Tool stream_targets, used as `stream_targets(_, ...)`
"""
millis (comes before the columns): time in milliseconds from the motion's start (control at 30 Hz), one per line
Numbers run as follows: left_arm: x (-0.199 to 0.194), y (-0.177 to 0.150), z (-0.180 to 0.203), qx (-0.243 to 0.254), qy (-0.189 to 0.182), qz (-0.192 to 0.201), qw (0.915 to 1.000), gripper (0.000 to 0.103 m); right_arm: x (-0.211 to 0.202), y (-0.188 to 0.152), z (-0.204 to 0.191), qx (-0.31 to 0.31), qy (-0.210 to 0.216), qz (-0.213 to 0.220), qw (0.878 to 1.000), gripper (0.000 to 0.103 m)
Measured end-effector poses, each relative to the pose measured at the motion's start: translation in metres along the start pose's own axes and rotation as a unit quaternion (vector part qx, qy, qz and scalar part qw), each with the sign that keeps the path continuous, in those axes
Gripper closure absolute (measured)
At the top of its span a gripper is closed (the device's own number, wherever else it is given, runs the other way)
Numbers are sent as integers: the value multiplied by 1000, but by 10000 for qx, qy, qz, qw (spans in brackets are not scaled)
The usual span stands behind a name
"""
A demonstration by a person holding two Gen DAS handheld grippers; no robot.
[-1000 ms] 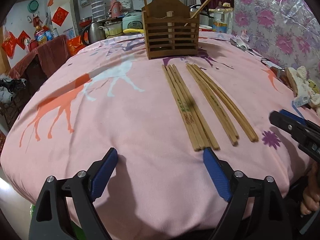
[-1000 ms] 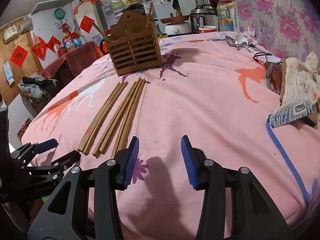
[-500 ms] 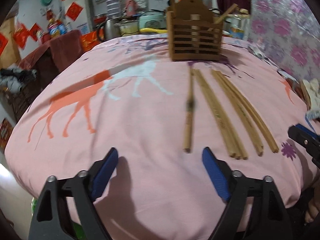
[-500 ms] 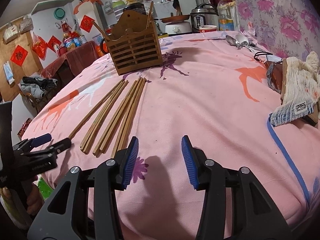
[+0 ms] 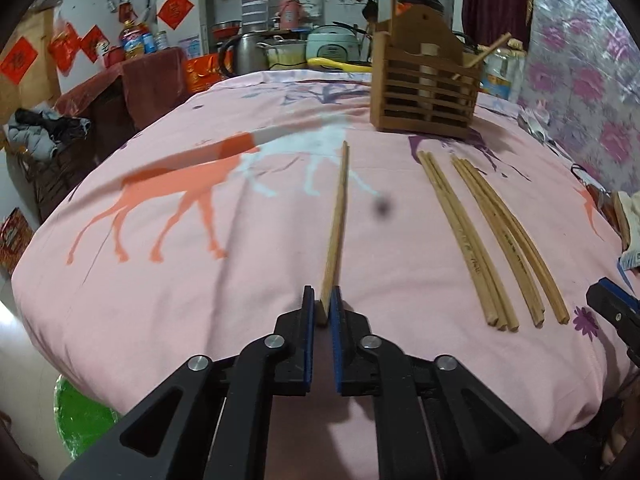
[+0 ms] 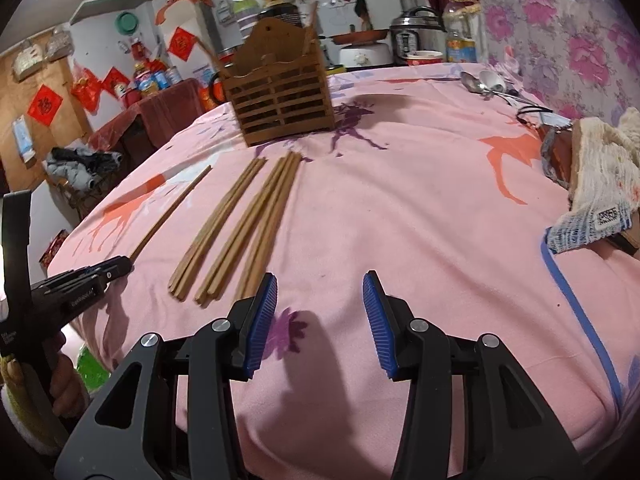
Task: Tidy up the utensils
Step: 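Close the left tool on a lone chopstick while the right tool grasps another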
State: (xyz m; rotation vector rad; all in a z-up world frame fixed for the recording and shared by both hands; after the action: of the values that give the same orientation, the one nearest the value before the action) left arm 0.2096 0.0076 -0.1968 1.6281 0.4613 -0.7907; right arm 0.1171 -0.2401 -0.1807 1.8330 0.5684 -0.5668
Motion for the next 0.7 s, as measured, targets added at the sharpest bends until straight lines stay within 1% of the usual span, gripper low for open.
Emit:
stream_targets(67, -1, 1, -1, -61, -54, 17, 10000, 92, -1, -2, -8, -163, 92, 1, 9998, 58)
stream_targets(167, -2, 0, 2, -11, -44, 64, 10000, 83, 1, -7, -17, -386, 129, -105, 9991, 58)
stream_targets(200, -2, 0, 2, -5, -31, 74, 10000, 77, 5, -10, -18, -454, 115, -207, 9987, 58)
stream_targets(233, -2, -1, 3, -4, -33, 85, 10000, 68, 8, -13, -19, -498, 59, -286, 9983, 58)
stream_targets(300, -2, -1, 3, 3, -21, 95, 10000, 58, 8, -15, -20, -590, -13, -282, 9979, 58)
stream_targets(367, -2, -1, 4, 41, 3, 104, 9999, 56, 9, -17, -22, -663, -59, -282, 9974, 57)
stream_targets(467, -3, -2, 6, 76, 11, 121, 9999, 50, 10, -19, -28, -824, -121, -254, 9962, 56)
stream_targets(567, -2, -3, 6, 90, 55, 131, 9999, 44, 14, -15, -25, -894, -289, -147, 9955, 62)
stream_targets(633, -2, -3, 4, 50, 63, 120, 9999, 40, 15, -9, -13, -694, -384, -83, 9968, 65)
stream_targets(700, -1, -3, 3, 29, 61, 114, 9999, 39, 14, -6, -6, -500, -310, -102, 9982, 66)
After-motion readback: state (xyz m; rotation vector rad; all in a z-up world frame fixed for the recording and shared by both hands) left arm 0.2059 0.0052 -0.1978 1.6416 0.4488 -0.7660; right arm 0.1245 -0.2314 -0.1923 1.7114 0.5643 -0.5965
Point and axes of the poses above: each gripper's, at about its wrist camera, not at the fingertips, and x roughly the way its jaws point, z to its right, y to its top, the point moved 8 cm from there along x, roughly the way its jaws point, and after that the axes turned 6 degrees about x, right-handed, at the moved point
